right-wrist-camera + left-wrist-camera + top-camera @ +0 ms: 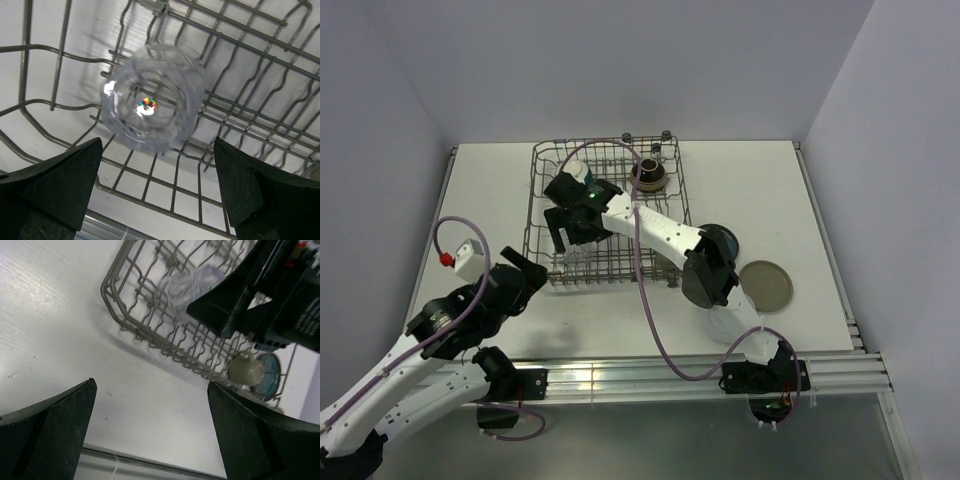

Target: Load the mixed dishes into the dish rack

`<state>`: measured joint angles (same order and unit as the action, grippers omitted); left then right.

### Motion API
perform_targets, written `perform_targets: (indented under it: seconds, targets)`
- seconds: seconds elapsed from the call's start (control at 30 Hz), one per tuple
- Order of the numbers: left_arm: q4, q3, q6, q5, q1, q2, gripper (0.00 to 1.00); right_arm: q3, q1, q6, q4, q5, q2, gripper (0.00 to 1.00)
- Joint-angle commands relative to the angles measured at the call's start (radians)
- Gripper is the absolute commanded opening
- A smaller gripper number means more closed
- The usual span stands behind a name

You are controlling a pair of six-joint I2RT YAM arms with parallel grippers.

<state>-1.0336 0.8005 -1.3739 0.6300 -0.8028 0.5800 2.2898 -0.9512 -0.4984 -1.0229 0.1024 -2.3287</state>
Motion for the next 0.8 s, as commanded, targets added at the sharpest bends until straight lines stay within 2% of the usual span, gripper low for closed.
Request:
perform_targets:
  seconds: [0.0, 0.17, 0.27, 0.33, 0.37, 0.4, 0.53, 0.6, 0.77]
  targets:
    - [0.061, 0.019, 0.067, -0.078, 0.001, 0.056, 0.99, -0.022, -0.006, 0.001, 0.020, 0.063, 0.109, 1.00]
    - [0.141, 0.003, 0.130, -0.186, -0.018, 0.093, 0.94, -0.172, 0.009, -0.014, 0.066, 0.143, 0.303, 1.00]
    - [0.196, 0.002, 0.113, -0.202, -0.093, 0.116, 0.91, -0.295, 0.041, -0.041, 0.087, 0.190, 0.452, 1.00]
    - [0.228, 0.015, 0.082, -0.168, -0.211, 0.148, 0.90, -0.366, 0.061, -0.069, 0.101, 0.249, 0.579, 1.00]
    - [0.234, 0.026, 0.038, -0.147, -0.257, 0.202, 0.90, -0.454, 0.087, -0.078, 0.112, 0.264, 0.630, 1.00]
    - [0.237, 0.038, 0.015, -0.104, -0.354, 0.239, 0.90, -0.505, 0.101, -0.094, 0.124, 0.266, 0.678, 1.00]
    - [0.317, 0.129, -0.066, -0.070, -0.528, 0.461, 0.91, -0.742, 0.173, -0.112, 0.190, 0.257, 0.966, 1.00]
    - [0.372, 0.154, -0.096, -0.073, -0.585, 0.596, 0.91, -0.834, 0.202, -0.117, 0.184, 0.264, 1.044, 1.00]
    - [0.591, 0.175, -0.146, -0.145, -0.607, 0.820, 0.88, -0.961, 0.235, -0.126, 0.130, 0.281, 1.282, 1.00]
